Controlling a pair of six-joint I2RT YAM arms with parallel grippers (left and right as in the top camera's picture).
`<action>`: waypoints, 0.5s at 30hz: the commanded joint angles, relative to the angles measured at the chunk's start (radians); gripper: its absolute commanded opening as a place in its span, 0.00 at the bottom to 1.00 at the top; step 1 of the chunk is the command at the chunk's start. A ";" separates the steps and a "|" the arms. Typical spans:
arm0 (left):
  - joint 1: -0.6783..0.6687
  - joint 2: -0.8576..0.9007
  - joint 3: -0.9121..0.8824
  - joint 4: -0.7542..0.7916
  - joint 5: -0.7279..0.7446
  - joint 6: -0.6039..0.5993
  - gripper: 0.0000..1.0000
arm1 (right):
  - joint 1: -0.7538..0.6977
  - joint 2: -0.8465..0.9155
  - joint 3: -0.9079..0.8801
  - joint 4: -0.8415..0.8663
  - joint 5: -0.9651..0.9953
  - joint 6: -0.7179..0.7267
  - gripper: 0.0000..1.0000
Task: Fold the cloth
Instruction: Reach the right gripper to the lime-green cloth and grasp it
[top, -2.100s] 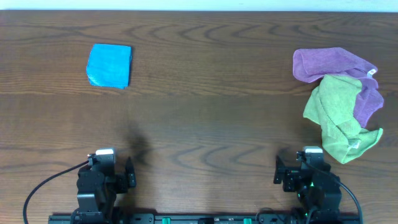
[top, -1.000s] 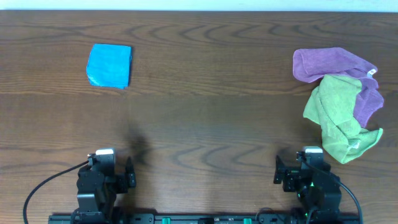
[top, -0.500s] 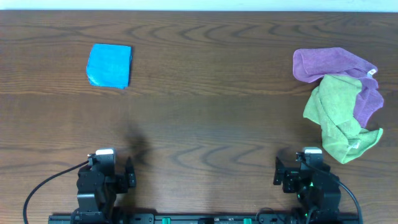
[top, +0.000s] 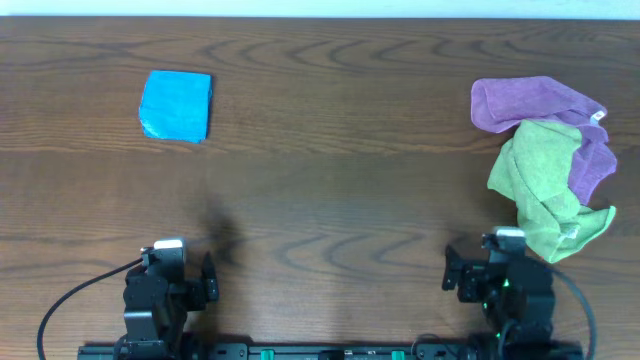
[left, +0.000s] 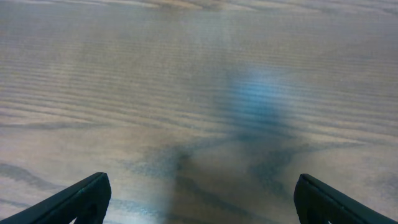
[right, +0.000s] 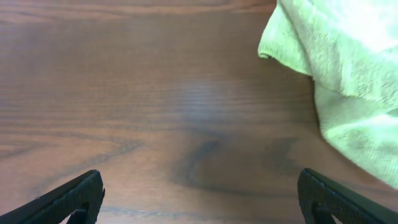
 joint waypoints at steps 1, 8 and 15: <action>-0.004 -0.006 -0.004 -0.001 -0.009 0.007 0.95 | -0.008 0.116 0.121 0.002 0.013 0.032 0.99; -0.004 -0.006 -0.004 -0.001 -0.009 0.007 0.95 | -0.043 0.418 0.380 -0.063 0.039 0.084 0.99; -0.004 -0.006 -0.004 -0.001 -0.009 0.006 0.95 | -0.066 0.655 0.617 -0.145 0.095 0.205 0.99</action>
